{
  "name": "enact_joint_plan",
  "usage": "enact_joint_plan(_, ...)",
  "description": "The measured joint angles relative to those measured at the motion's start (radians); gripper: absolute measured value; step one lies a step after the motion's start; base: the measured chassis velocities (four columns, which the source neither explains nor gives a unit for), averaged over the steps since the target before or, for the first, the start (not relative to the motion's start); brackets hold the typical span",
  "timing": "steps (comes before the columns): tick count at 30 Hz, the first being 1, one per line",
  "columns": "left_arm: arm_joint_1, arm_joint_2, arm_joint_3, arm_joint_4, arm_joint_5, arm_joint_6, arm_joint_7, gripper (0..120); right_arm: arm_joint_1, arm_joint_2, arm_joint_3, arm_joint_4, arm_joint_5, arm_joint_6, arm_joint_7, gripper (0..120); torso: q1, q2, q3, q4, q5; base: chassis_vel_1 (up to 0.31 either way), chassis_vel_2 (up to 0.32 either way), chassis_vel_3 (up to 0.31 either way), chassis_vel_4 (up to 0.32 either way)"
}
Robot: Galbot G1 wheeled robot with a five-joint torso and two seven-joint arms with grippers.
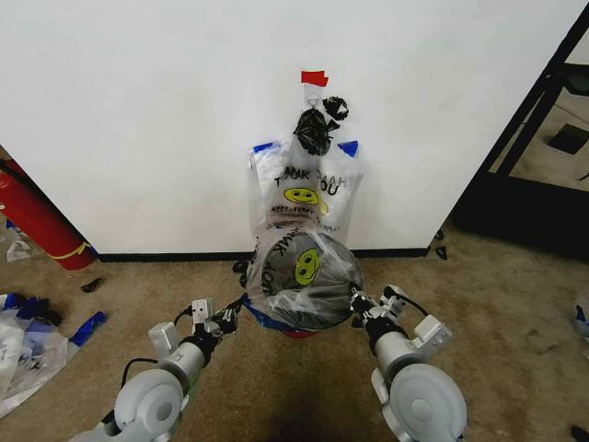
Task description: Pick up the garbage bag from the wall and place it over the trash bin.
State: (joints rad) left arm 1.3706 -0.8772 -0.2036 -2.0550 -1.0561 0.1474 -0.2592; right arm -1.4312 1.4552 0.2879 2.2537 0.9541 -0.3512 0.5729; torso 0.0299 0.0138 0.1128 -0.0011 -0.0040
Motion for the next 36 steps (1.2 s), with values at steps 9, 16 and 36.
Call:
enact_joint_plan(9, -0.007, -0.015, -0.016, 0.0, 0.018, -0.006, -0.009, 0, -0.003, 0.008, -0.01, -0.004, -0.001, -0.001, 0.0, 1, 0.0, 0.0, 0.0, 0.0, -0.0001, 0.0, 0.0, 0.0, 0.0)
enact_joint_plan(16, 0.021, 0.033, -0.06, -0.034, 0.044, 0.013, -0.034, 21, 0.001, 0.003, 0.004, -0.02, -0.004, 0.005, 0.0, 1, 0.0, 0.0, 0.0, 0.0, -0.0001, 0.0, 0.0, 0.0, 0.0)
enact_joint_plan(36, 0.005, 0.118, -0.106, -0.194, 0.125, 0.035, -0.096, 85, 0.008, -0.005, -0.008, -0.054, -0.106, 0.037, -0.03, 1, 0.0, 0.0, 0.0, -0.0001, 0.0, 0.0, 0.0, 0.0, 0.0)
